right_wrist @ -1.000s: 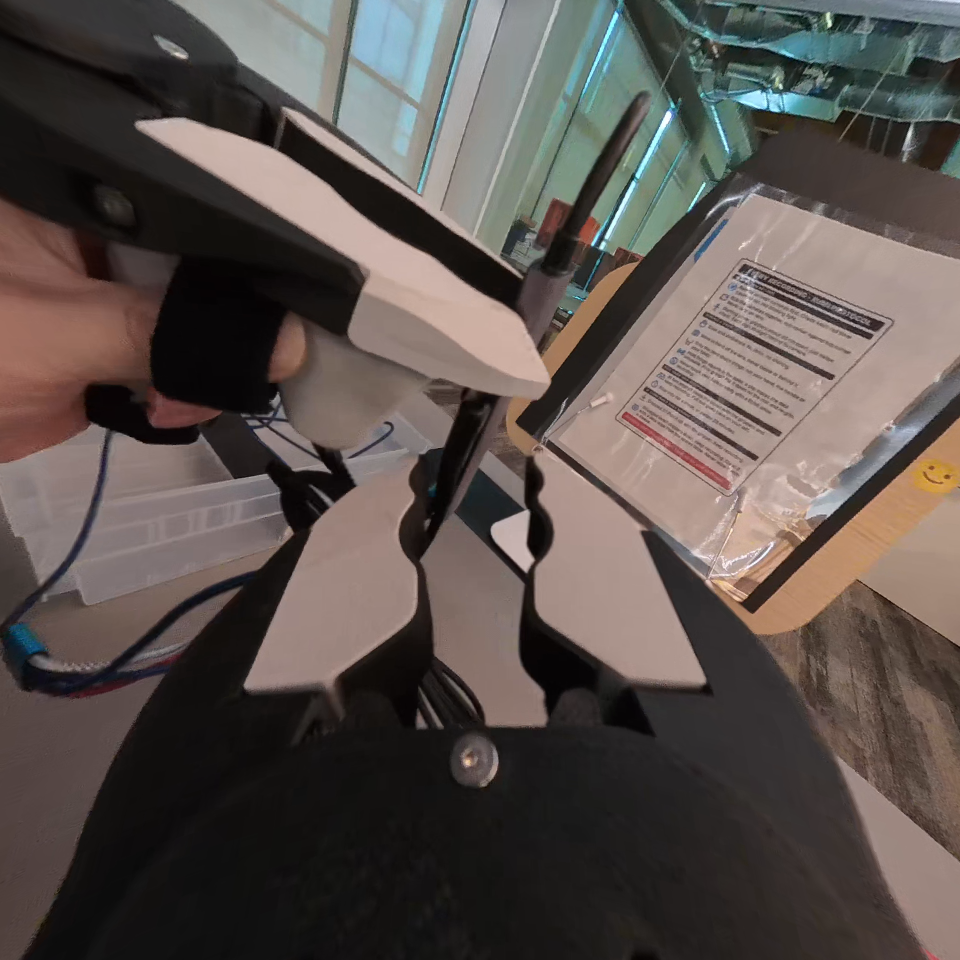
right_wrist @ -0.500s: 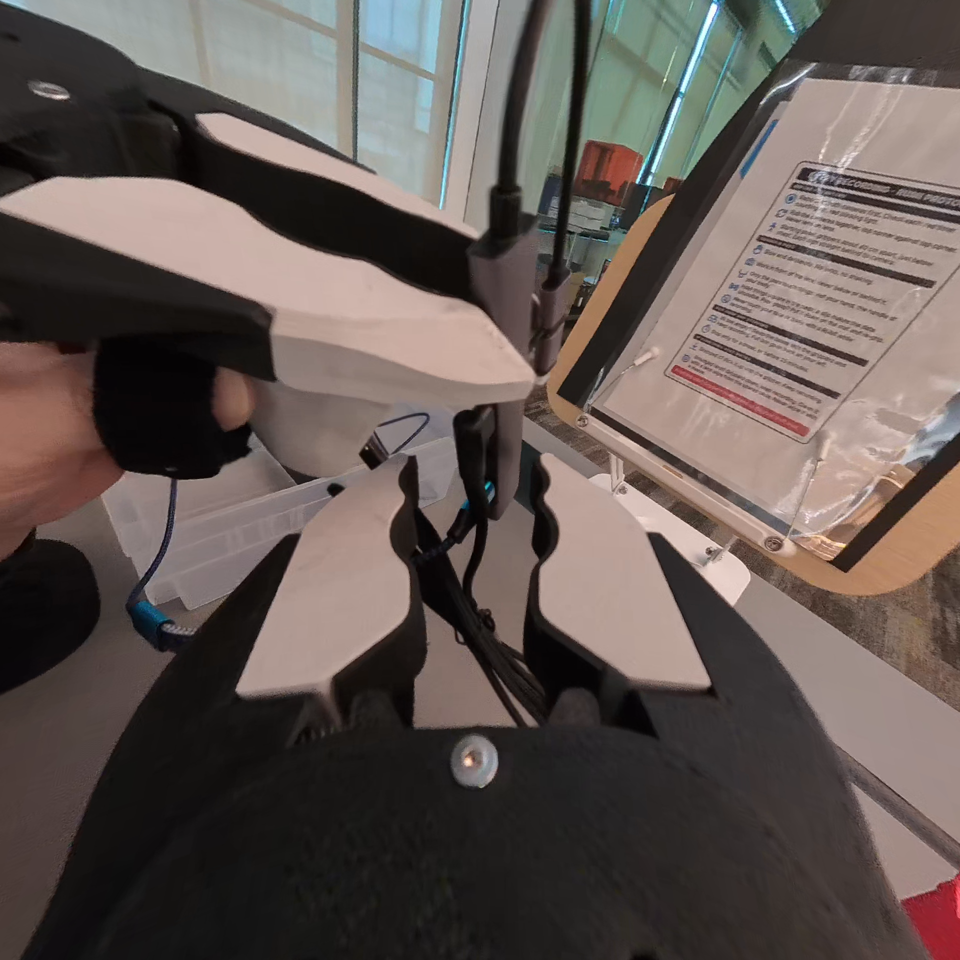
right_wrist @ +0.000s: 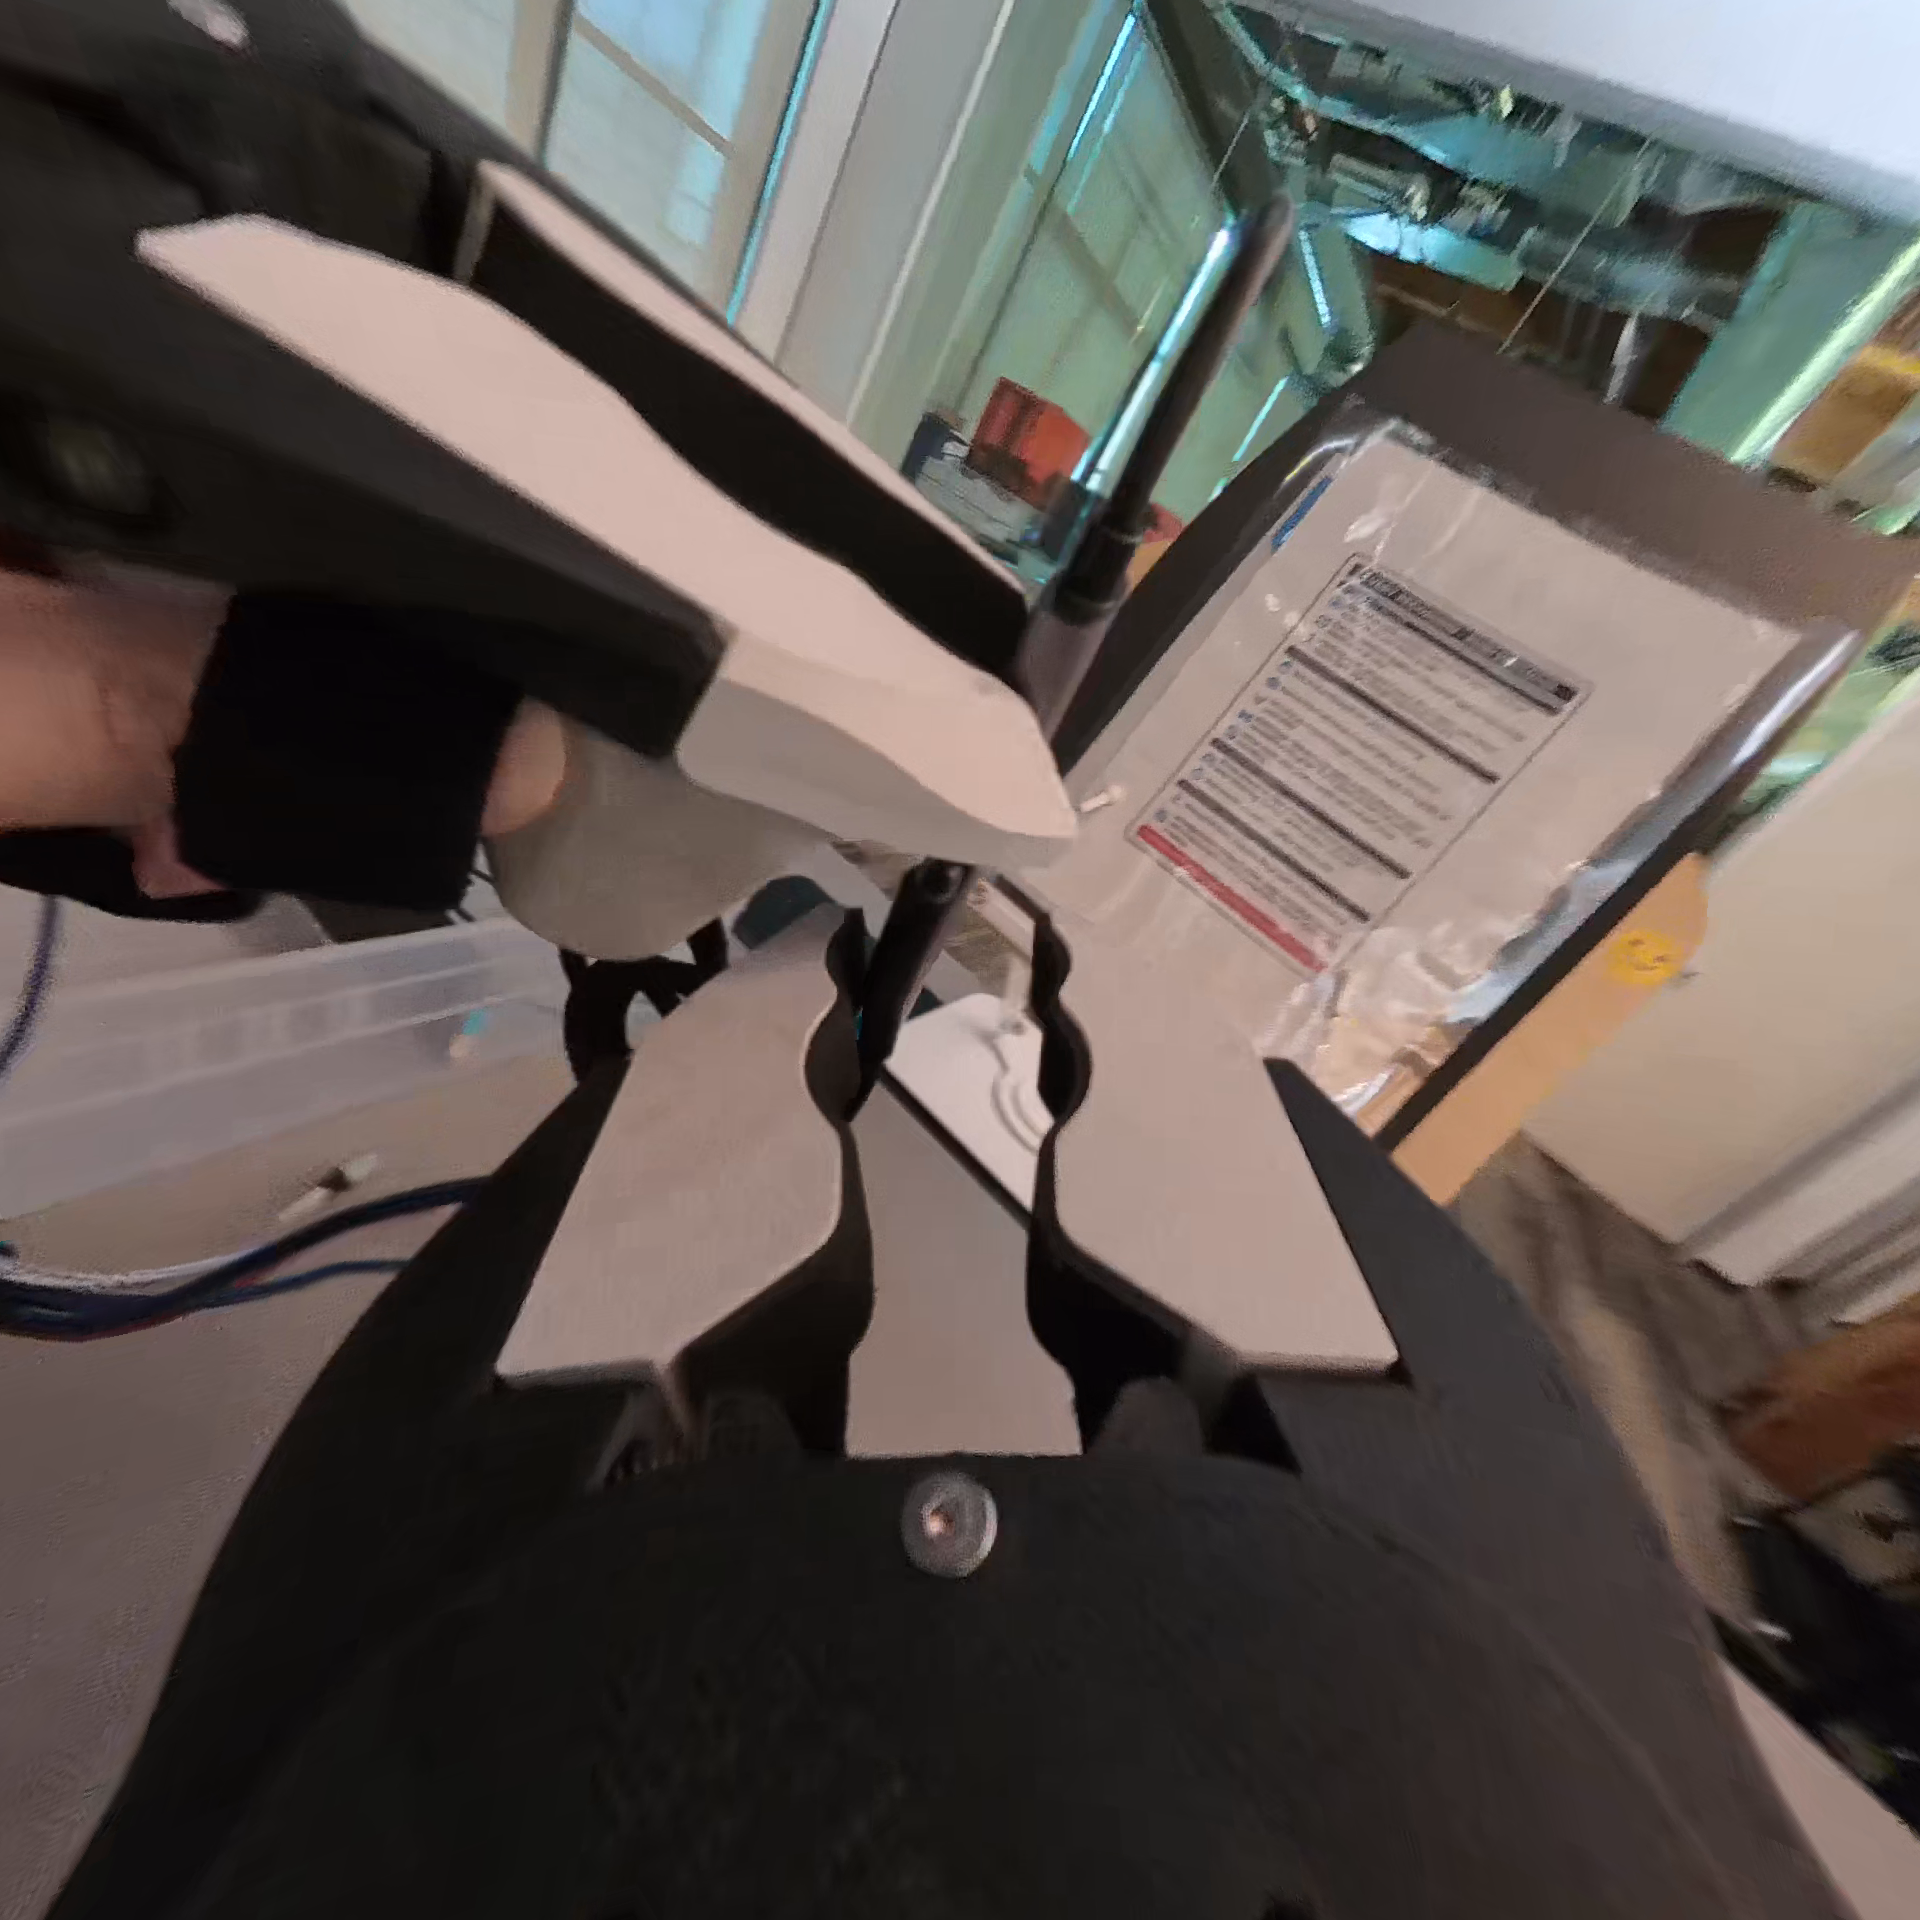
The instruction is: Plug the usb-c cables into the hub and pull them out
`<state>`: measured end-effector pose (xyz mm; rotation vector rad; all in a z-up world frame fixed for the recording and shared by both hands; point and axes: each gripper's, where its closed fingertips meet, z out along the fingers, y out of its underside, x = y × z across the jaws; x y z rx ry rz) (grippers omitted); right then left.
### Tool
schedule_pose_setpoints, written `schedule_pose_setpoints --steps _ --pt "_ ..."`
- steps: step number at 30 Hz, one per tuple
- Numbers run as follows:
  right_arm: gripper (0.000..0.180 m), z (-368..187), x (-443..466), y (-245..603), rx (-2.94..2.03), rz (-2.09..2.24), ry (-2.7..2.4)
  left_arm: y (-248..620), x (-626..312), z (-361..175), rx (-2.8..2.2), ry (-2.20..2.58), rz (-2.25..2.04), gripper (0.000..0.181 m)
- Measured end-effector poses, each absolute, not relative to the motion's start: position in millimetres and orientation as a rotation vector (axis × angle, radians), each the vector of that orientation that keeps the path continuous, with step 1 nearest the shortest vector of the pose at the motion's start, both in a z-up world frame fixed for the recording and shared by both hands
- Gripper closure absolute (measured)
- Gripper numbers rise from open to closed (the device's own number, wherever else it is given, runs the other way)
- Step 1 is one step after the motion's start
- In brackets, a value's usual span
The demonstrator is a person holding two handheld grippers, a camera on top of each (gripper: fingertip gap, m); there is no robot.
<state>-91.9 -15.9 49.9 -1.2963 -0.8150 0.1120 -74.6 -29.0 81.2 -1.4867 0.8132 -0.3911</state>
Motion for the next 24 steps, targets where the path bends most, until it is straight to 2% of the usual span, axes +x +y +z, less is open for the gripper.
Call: schedule_pose_setpoints --steps 1,2,3,9,17,24 --pt "0.151 49 -91 -14 -1.287 0.073 -0.823 -29 -74 81 -1.487 0.815 -0.382 0.158" --pt "0.163 46 -93 -15 -1.28 0.06 -0.853 -29 -74 80 -1.484 0.817 -0.371 0.158" --pt "0.165 45 -93 -14 -1.283 0.048 -0.864 -28 -73 79 -1.486 0.824 -0.35 0.158" --pt "0.168 42 -78 -3 -1.167 -0.244 -1.059 -28 -75 67 -1.505 0.975 -0.21 0.158" --pt "0.168 52 -61 1 -0.86 -0.69 -1.126 -31 -69 54 -1.561 1.009 -0.304 0.151" --pt "0.169 47 -68 1 -0.81 -0.797 -1.142 -25 -72 56 -1.546 0.967 -0.296 0.146"
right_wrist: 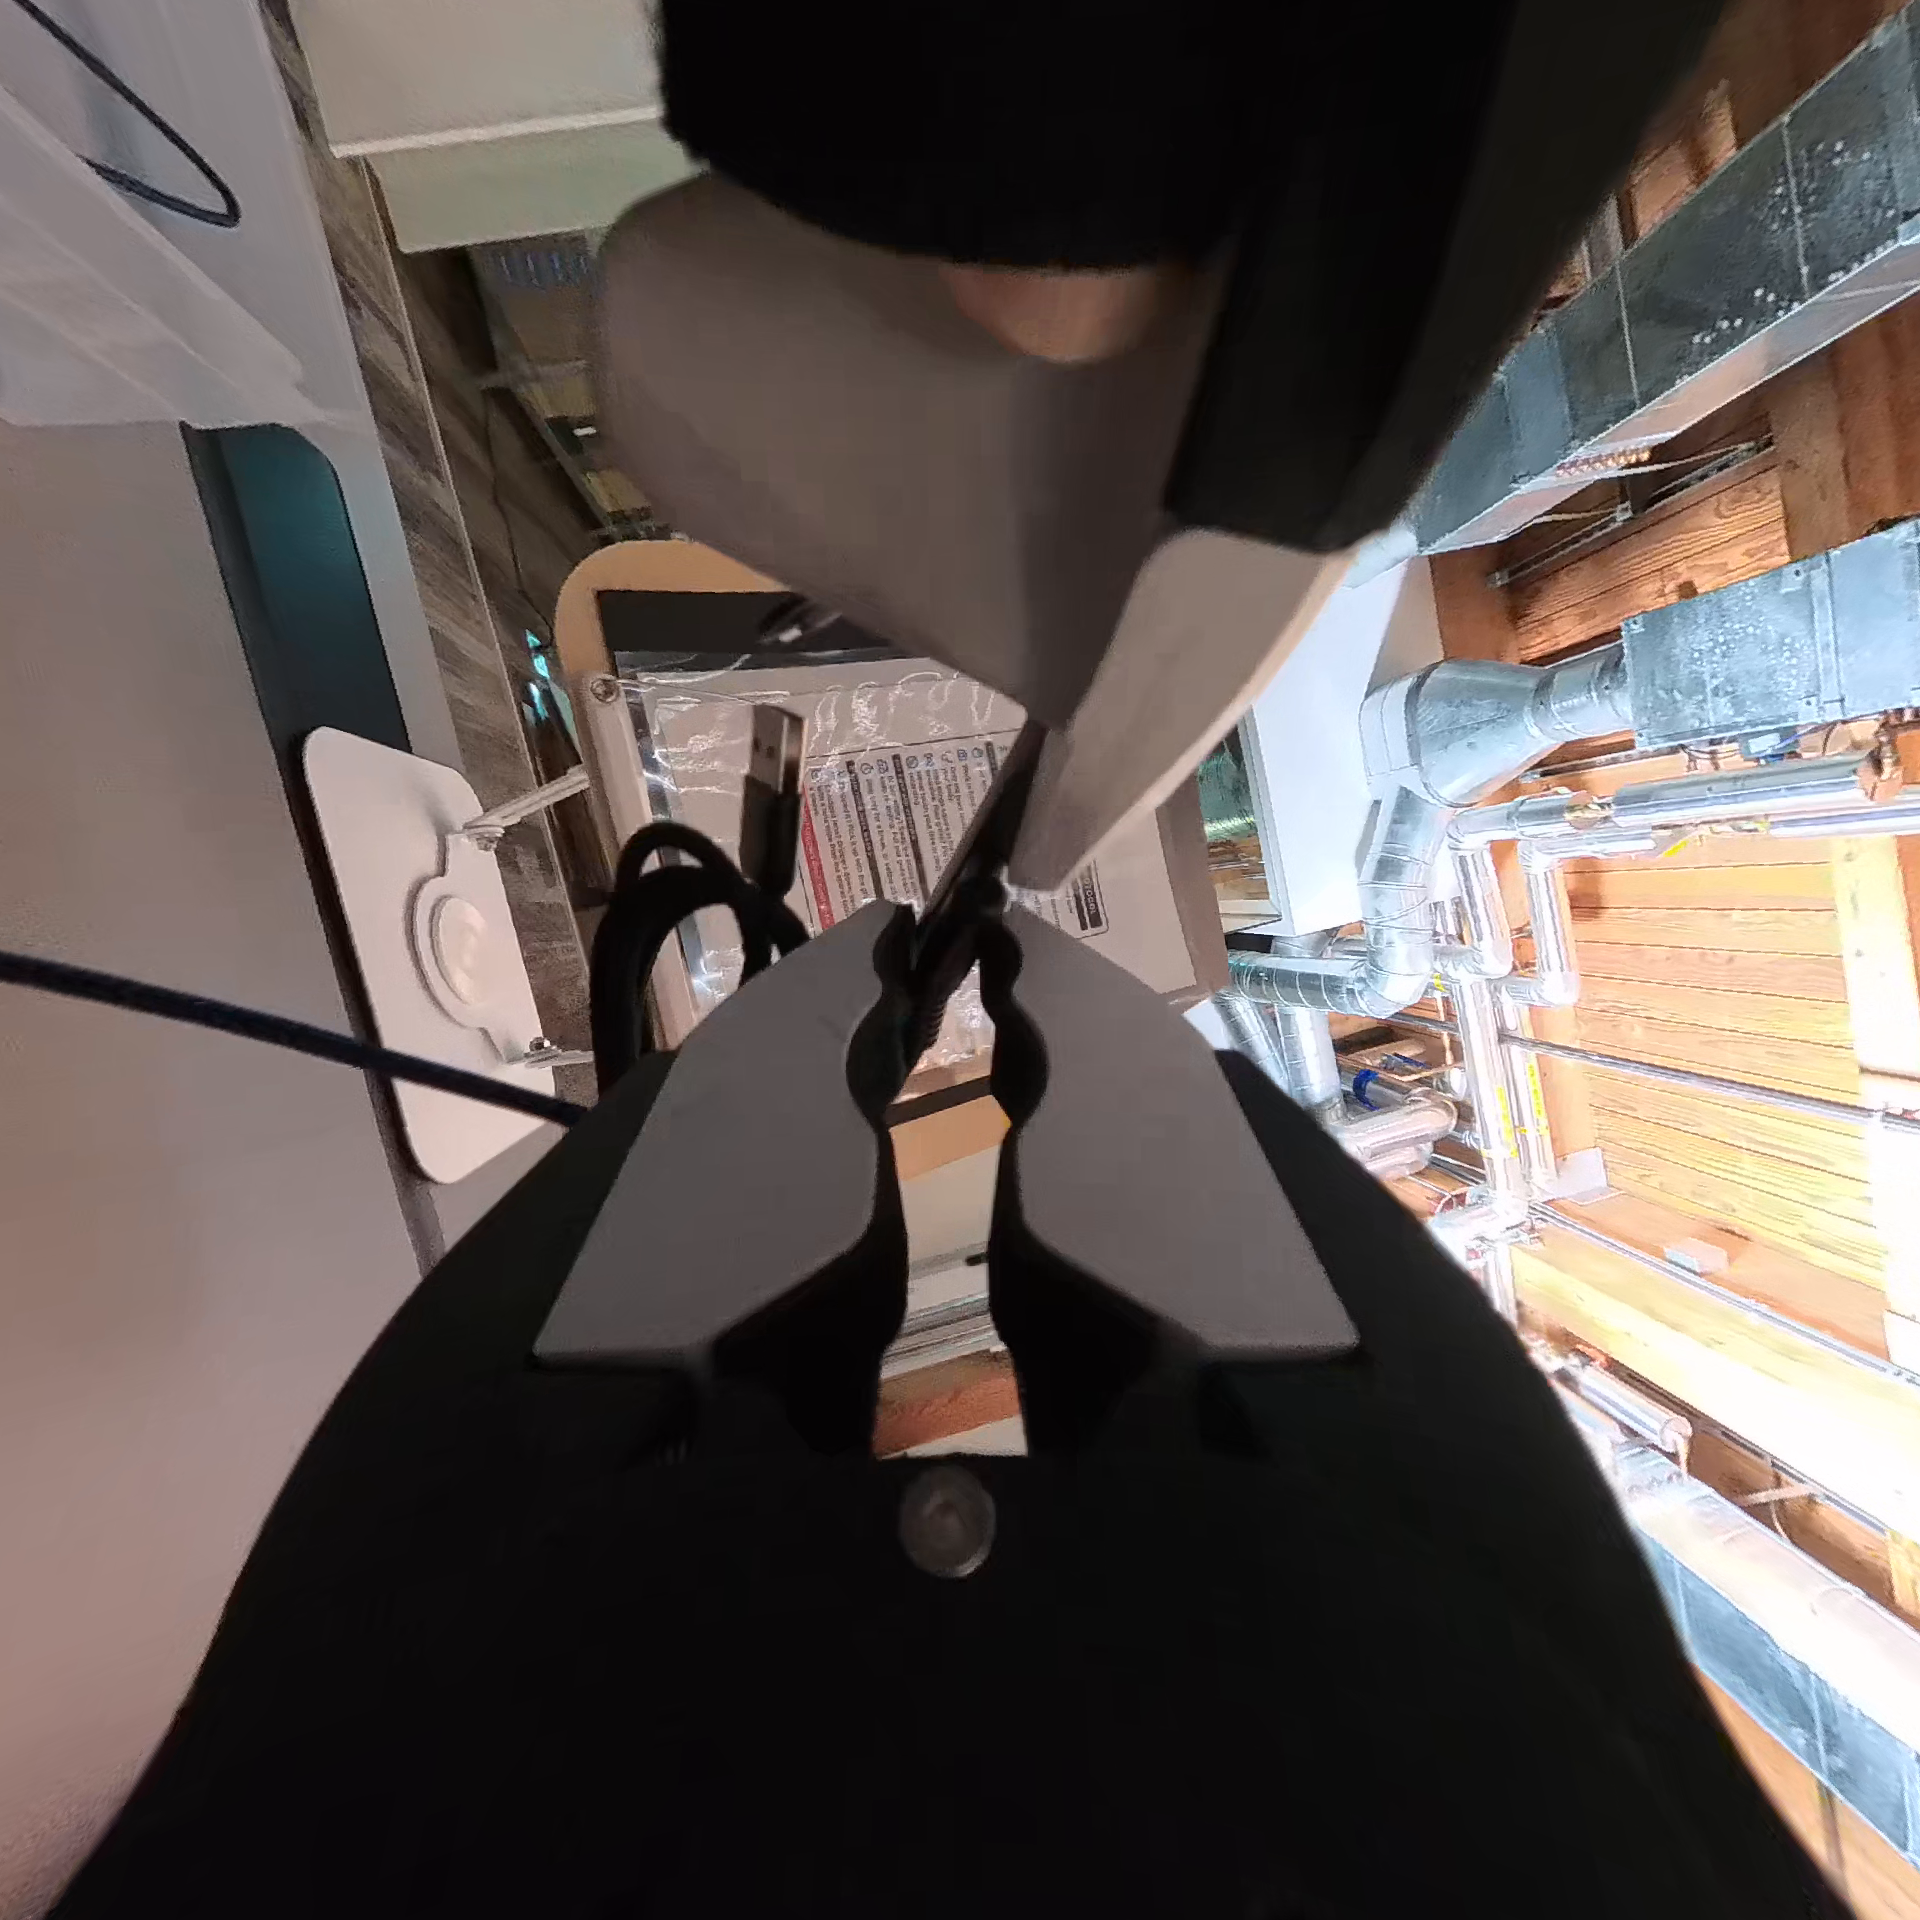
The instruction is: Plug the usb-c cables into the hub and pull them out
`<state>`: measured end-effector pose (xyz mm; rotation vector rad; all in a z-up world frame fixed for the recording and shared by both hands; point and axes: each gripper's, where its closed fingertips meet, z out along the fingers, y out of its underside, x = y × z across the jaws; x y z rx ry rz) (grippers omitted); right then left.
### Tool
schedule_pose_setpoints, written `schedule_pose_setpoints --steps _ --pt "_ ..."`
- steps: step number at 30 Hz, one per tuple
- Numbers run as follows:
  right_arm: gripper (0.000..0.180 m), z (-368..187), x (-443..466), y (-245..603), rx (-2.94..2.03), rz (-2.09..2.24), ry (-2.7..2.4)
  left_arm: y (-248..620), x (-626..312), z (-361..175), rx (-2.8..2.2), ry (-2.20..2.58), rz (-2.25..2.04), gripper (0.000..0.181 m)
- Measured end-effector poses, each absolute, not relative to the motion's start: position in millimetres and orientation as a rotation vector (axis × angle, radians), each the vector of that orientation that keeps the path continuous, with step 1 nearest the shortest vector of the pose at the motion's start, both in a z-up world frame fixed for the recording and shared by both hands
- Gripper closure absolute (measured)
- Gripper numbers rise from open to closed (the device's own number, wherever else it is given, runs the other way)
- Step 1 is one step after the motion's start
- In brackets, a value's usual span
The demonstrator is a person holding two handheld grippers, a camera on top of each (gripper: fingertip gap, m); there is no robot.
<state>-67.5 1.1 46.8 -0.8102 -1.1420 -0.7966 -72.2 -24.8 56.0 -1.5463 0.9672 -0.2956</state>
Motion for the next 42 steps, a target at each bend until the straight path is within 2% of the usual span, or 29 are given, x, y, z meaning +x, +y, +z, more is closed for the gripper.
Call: schedule_pose_setpoints --steps 10,20,30,32,34,39,42 --pt "0.168 39 -67 3 -0.776 -0.803 -1.206 -24 -72 42 -1.49 1.145 -0.154 0.154" --pt "0.166 41 -68 3 -0.745 -0.822 -1.194 -21 -71 49 -1.442 1.114 -0.096 0.157" --pt "0.157 52 -69 -5 -0.764 -0.582 -1.084 -27 -68 60 -1.379 1.086 -0.062 0.157" --pt "0.159 50 -69 -4 -0.782 -0.576 -1.09 -27 -68 59 -1.381 1.087 -0.074 0.157" --pt "0.168 49 -69 -5 -0.786 -0.591 -1.101 -28 -67 60 -1.382 1.08 -0.091 0.157" --pt "0.168 39 -65 5 -0.83 -0.709 -1.153 -22 -79 38 -1.598 1.079 -0.09 0.158" --pt "0.169 34 -58 15 -0.852 -0.795 -1.164 -37 -101 4 -1.857 1.205 -0.027 0.161"
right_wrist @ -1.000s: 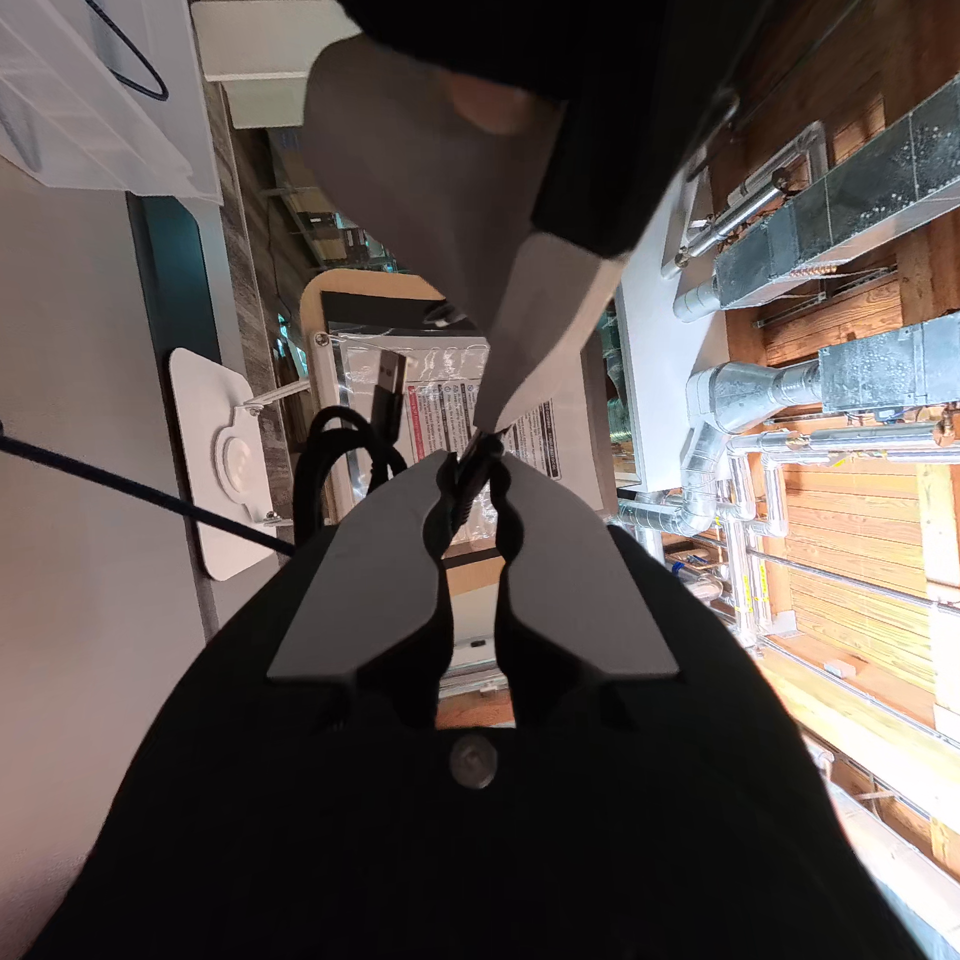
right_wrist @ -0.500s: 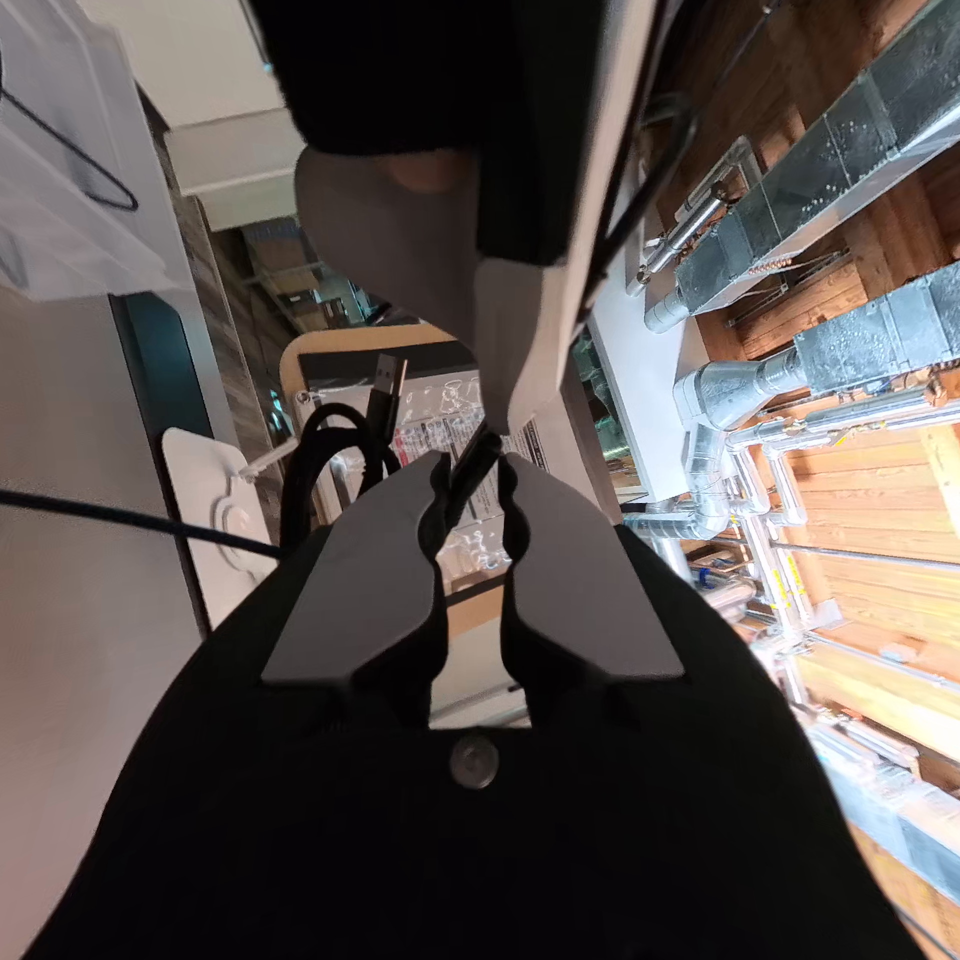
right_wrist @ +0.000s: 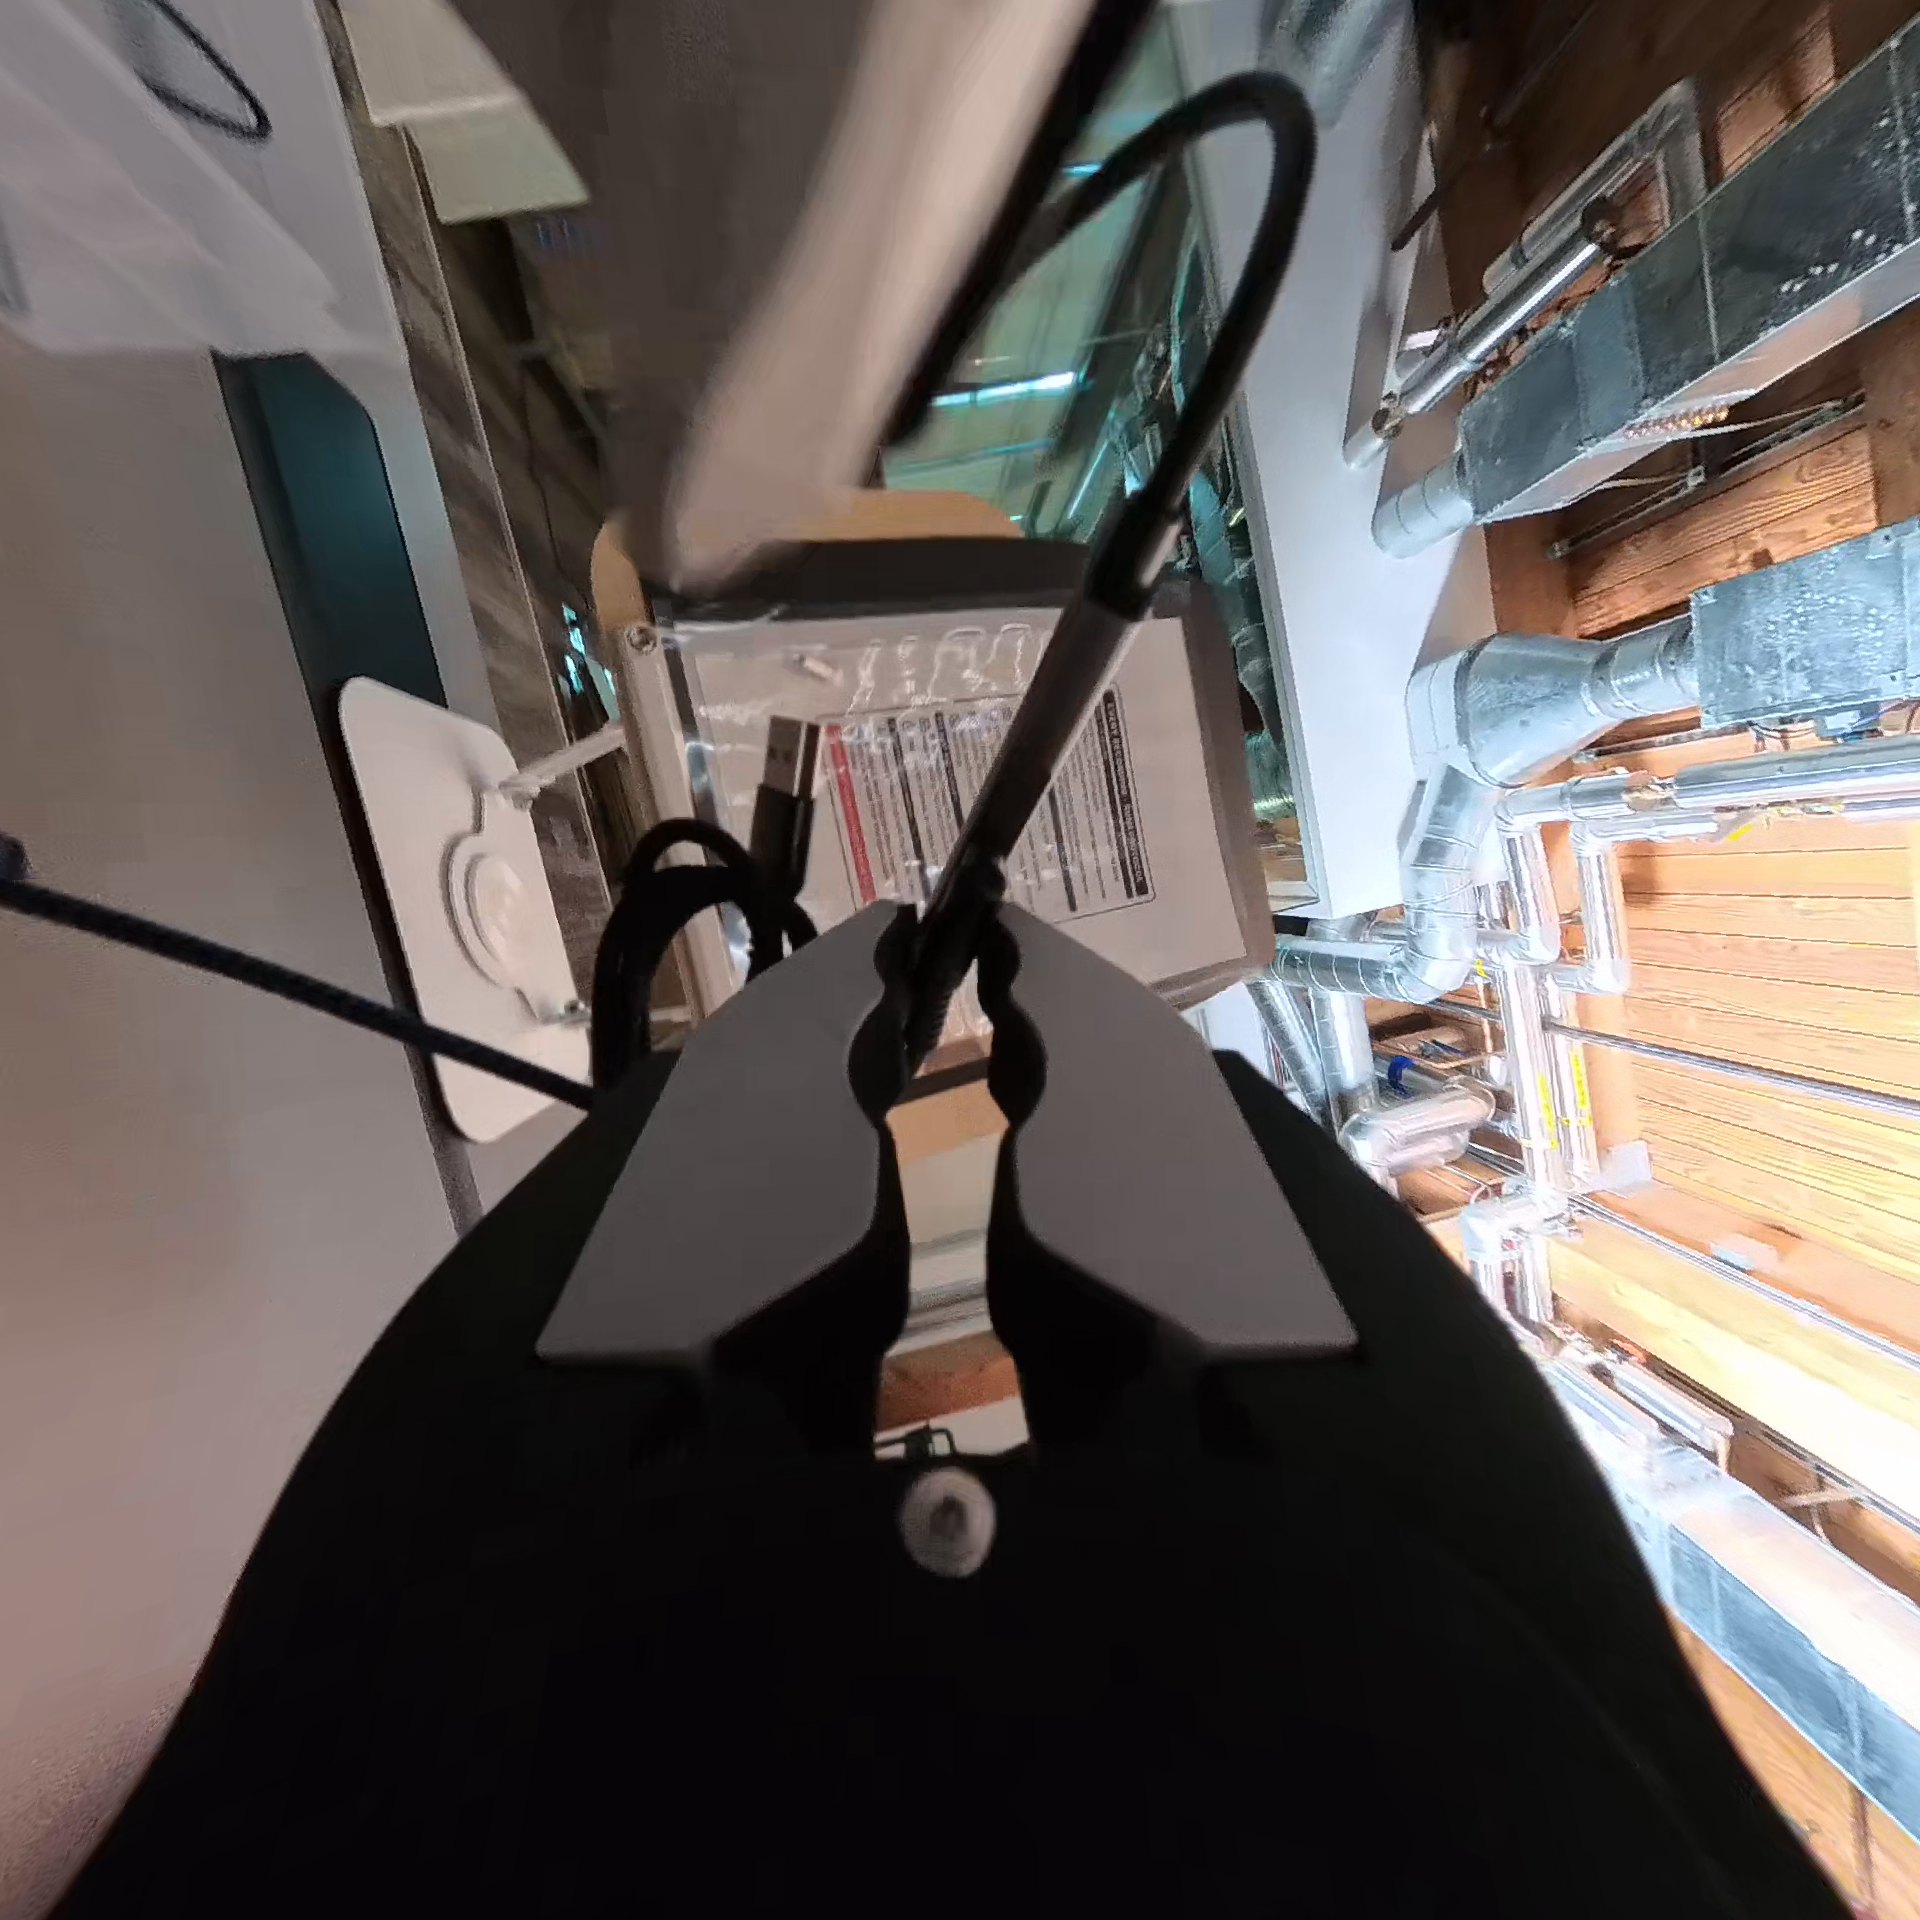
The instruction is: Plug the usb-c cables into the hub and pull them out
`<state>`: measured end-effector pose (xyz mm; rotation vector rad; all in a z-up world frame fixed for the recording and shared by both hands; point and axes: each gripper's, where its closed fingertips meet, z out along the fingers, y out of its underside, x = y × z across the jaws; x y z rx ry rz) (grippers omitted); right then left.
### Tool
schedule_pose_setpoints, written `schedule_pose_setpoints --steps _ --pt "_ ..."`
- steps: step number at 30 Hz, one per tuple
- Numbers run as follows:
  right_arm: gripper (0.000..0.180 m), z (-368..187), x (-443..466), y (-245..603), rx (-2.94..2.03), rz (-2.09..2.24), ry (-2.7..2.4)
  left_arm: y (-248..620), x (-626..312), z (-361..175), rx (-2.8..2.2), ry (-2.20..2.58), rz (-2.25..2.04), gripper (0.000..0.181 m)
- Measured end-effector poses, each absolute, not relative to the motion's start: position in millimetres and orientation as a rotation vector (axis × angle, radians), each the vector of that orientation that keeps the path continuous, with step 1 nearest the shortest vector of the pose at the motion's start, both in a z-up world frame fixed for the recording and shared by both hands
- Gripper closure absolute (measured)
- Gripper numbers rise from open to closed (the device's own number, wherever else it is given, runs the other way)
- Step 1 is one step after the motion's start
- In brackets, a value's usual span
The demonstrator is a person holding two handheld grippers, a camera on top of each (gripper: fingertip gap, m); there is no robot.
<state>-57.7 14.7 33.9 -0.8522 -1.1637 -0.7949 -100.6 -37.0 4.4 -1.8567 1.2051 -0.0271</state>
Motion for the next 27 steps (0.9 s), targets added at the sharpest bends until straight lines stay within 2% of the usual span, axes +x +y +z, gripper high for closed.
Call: schedule_pose_setpoints --steps 2,4,8,12,19,23,27 --pt "0.169 30 -57 18 -0.846 -0.833 -1.187 -64 -100 -2 -1.923 1.319 -0.145 0.165" --pt "0.168 22 -61 19 -0.824 -0.857 -1.229 -76 -92 21 -1.827 1.28 -0.244 0.169" --pt "0.169 13 -71 17 -0.798 -0.855 -1.266 -56 -105 67 -1.59 1.058 -0.072 0.129" --pt "0.169 15 -73 14 -0.786 -0.86 -1.268 -37 -100 40 -1.679 1.11 -0.083 0.112" --pt "0.168 16 -71 14 -0.77 -0.887 -1.283 -8 -90 7 -1.72 1.165 -0.096 0.128" --pt "0.169 11 -68 19 -0.774 -0.923 -1.305 -5 -83 -3 -1.707 1.208 -0.14 0.152" --pt "0.168 8 -63 24 -0.787 -0.953 -1.325 0 -78 -7 -1.694 1.198 -0.155 0.155"
